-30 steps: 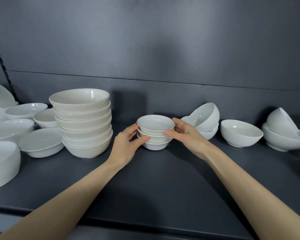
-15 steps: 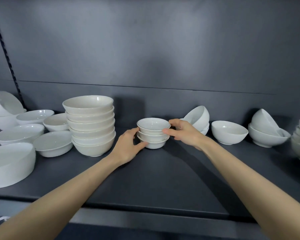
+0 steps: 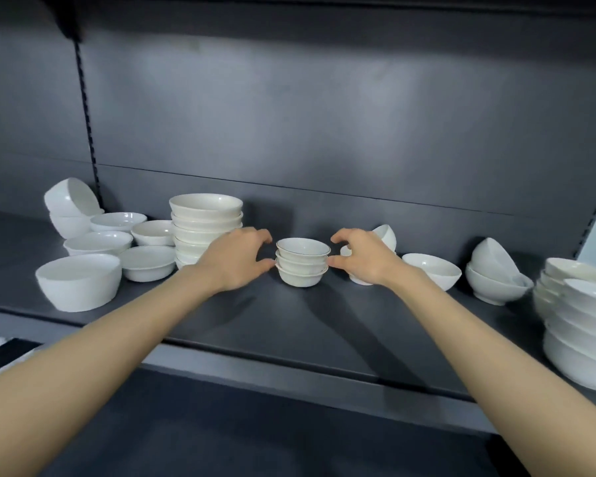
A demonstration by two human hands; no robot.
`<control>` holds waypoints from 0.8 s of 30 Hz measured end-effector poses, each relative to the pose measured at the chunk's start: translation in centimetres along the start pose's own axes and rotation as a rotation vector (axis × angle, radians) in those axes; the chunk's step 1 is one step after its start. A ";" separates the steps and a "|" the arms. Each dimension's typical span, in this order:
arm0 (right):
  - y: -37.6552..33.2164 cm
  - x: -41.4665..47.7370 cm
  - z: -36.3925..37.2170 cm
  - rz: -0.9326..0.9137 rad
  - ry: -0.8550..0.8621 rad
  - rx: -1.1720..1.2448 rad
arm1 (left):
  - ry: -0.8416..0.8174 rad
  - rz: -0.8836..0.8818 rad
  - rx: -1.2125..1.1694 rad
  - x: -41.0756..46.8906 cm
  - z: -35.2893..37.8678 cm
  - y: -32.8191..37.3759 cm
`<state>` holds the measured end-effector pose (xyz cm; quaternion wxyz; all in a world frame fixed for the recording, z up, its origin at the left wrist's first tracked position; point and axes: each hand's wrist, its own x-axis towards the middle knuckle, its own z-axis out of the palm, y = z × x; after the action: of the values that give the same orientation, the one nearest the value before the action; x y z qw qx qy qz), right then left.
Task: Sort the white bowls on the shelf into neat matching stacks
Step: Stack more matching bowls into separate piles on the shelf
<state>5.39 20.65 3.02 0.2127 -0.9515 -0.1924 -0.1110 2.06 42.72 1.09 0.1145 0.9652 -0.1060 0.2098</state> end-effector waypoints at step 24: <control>-21.5 -2.8 7.6 -0.262 -0.037 -0.082 | 0.104 -0.201 0.217 -17.8 -12.1 -15.7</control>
<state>-5.07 41.10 3.25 0.1534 -0.9281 -0.3143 -0.1279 -14.47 63.68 1.40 0.0351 0.9655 0.0204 0.2573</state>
